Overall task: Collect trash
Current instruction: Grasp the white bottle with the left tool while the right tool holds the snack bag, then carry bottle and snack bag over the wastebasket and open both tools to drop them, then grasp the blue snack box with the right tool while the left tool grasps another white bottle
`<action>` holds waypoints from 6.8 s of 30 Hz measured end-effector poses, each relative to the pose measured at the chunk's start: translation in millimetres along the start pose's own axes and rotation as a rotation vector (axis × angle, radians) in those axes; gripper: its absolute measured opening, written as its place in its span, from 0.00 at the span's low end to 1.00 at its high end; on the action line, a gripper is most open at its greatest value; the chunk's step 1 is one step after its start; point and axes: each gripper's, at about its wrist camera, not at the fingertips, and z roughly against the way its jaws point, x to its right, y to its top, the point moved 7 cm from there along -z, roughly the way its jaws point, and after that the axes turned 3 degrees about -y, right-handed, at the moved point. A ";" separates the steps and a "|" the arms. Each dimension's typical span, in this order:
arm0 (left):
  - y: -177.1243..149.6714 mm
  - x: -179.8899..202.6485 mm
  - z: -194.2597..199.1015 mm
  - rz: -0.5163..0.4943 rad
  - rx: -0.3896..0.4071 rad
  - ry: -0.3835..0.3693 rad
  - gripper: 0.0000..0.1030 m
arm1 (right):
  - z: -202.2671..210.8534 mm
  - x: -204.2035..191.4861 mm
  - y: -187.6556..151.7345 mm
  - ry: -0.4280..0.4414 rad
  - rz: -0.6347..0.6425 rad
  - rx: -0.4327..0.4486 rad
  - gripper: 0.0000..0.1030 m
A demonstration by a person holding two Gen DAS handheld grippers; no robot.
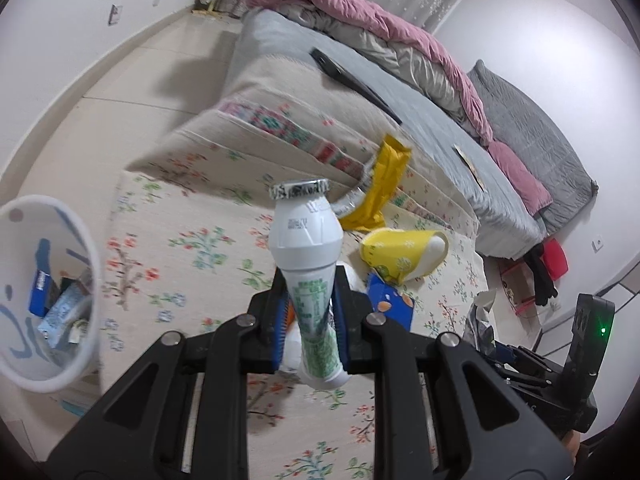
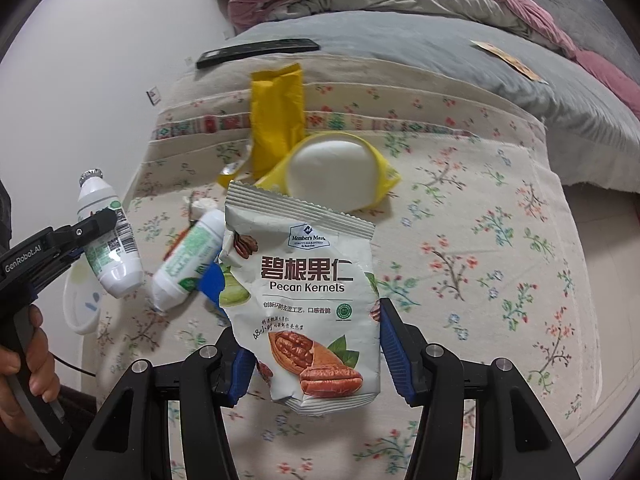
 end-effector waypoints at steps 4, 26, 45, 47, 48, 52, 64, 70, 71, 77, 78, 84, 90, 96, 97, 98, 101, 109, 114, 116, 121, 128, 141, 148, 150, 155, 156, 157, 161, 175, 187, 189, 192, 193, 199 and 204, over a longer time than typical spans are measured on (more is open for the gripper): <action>6.3 -13.5 14.3 0.010 0.039 0.018 0.21 | 0.1 -19.1 4.8 0.014 0.029 0.005 0.55; 12.5 -128.1 79.0 0.137 0.148 0.189 0.21 | -16.6 -143.1 17.6 0.113 0.197 0.008 0.55; -4.8 -216.8 89.5 0.222 0.092 0.317 0.29 | -44.5 -242.0 8.8 0.187 0.322 -0.013 0.55; -7.9 -221.7 88.9 0.227 0.052 0.331 0.53 | -47.9 -249.5 7.3 0.197 0.334 -0.018 0.55; -9.1 -223.2 89.2 0.227 0.041 0.342 0.68 | -49.9 -253.3 6.6 0.202 0.342 -0.021 0.55; -14.0 -234.9 104.7 0.235 0.045 0.428 0.79 | -58.5 -264.1 3.3 0.223 0.360 -0.048 0.55; -36.9 -261.7 133.2 0.194 -0.021 0.624 0.94 | -94.6 -313.1 -5.6 0.241 0.433 -0.106 0.55; -38.4 -269.9 143.8 0.212 -0.010 0.628 0.94 | -112.5 -340.5 -4.3 0.249 0.449 -0.125 0.55; -38.2 -270.7 144.2 0.214 -0.009 0.629 0.94 | -115.6 -343.9 -2.2 0.250 0.452 -0.123 0.55; -36.9 -275.8 144.7 0.225 -0.006 0.624 0.94 | -123.8 -364.4 4.2 0.290 0.462 -0.120 0.68; -36.2 -276.3 144.8 0.226 -0.005 0.622 0.94 | -122.6 -365.8 4.8 0.320 0.454 -0.121 0.80; -34.9 -276.5 144.9 0.224 -0.003 0.616 0.94 | -120.0 -362.9 15.6 0.328 0.434 -0.109 0.86; -33.4 -272.5 144.4 0.219 -0.001 0.608 0.94 | -117.2 -352.0 16.6 0.284 0.440 -0.092 0.86; -31.6 -265.2 140.1 0.205 -0.002 0.595 0.95 | -103.9 -334.1 19.4 0.244 0.451 -0.069 0.86; -31.3 -263.8 139.2 0.202 -0.002 0.592 0.95 | -102.1 -329.3 21.4 0.235 0.451 -0.064 0.86; -31.0 -262.2 138.3 0.199 -0.002 0.589 0.95 | -100.2 -325.4 23.0 0.230 0.450 -0.060 0.86; -28.9 -255.1 135.1 0.180 0.002 0.580 0.95 | -93.9 -307.2 28.6 0.211 0.435 -0.049 0.86; -26.9 -236.7 123.3 0.127 0.001 0.568 0.99 | -80.3 -245.8 38.4 0.133 0.395 -0.042 0.86; -26.1 -227.0 115.3 0.100 -0.004 0.565 0.99 | -80.0 -206.7 46.0 0.076 0.337 -0.034 0.86; -25.7 -222.5 112.2 0.091 -0.006 0.563 0.99 | -79.4 -188.1 47.9 0.046 0.308 -0.035 0.86; -24.9 -211.9 102.9 0.067 -0.014 0.555 0.99 | -84.8 -148.7 50.4 -0.011 0.240 -0.051 0.86; -26.7 -193.6 87.4 0.029 -0.035 0.541 0.99 | -98.5 -112.6 47.7 -0.044 0.151 -0.101 0.86; -25.9 -162.1 69.2 -0.021 -0.047 0.509 0.99 | -132.2 -94.0 37.3 -0.156 0.109 -0.185 0.86; -27.8 -143.2 54.6 -0.060 -0.070 0.479 0.99 | -131.8 -89.2 34.6 -0.157 0.092 -0.185 0.84; -28.5 -137.3 49.8 -0.071 -0.079 0.469 0.99 | -125.0 -83.3 29.4 -0.143 0.084 -0.186 0.82; -30.9 -115.9 35.6 -0.087 -0.111 0.400 0.99 | -107.9 -64.1 19.7 -0.093 0.071 -0.168 0.70; -31.2 -112.1 33.2 -0.086 -0.116 0.386 0.99 | -101.9 -62.3 17.9 -0.087 0.075 -0.162 0.66; -31.8 -106.7 30.1 -0.086 -0.125 0.365 0.99 | -95.8 -58.9 17.0 -0.081 0.078 -0.151 0.62; -34.6 -84.9 17.4 -0.095 -0.155 0.294 0.99 | -83.4 -47.1 12.7 -0.051 0.056 -0.157 0.30; -41.8 -20.1 -33.5 -0.146 -0.239 0.139 0.88 | -62.3 23.0 11.2 0.022 -0.023 -0.150 0.72; -53.2 0.5 -68.4 -0.185 -0.308 0.072 0.61 | -70.1 26.3 10.9 0.042 0.006 -0.186 0.79; -52.0 2.5 -69.9 -0.197 -0.296 0.075 0.58 | -79.6 23.6 12.5 0.039 0.014 -0.195 0.79; -52.6 5.0 -71.4 -0.210 -0.295 0.070 0.49 | -85.3 24.7 10.5 0.028 0.029 -0.206 0.79; -53.5 6.0 -71.6 -0.216 -0.297 0.070 0.48 | -86.8 26.2 9.5 0.026 0.033 -0.210 0.79; -54.7 12.4 -67.8 -0.260 -0.280 0.083 0.42 | -84.7 24.4 11.6 0.036 0.022 -0.198 0.68; -53.4 17.9 -59.2 -0.268 -0.267 0.071 0.39 | -71.4 22.7 15.6 0.043 0.014 -0.179 0.59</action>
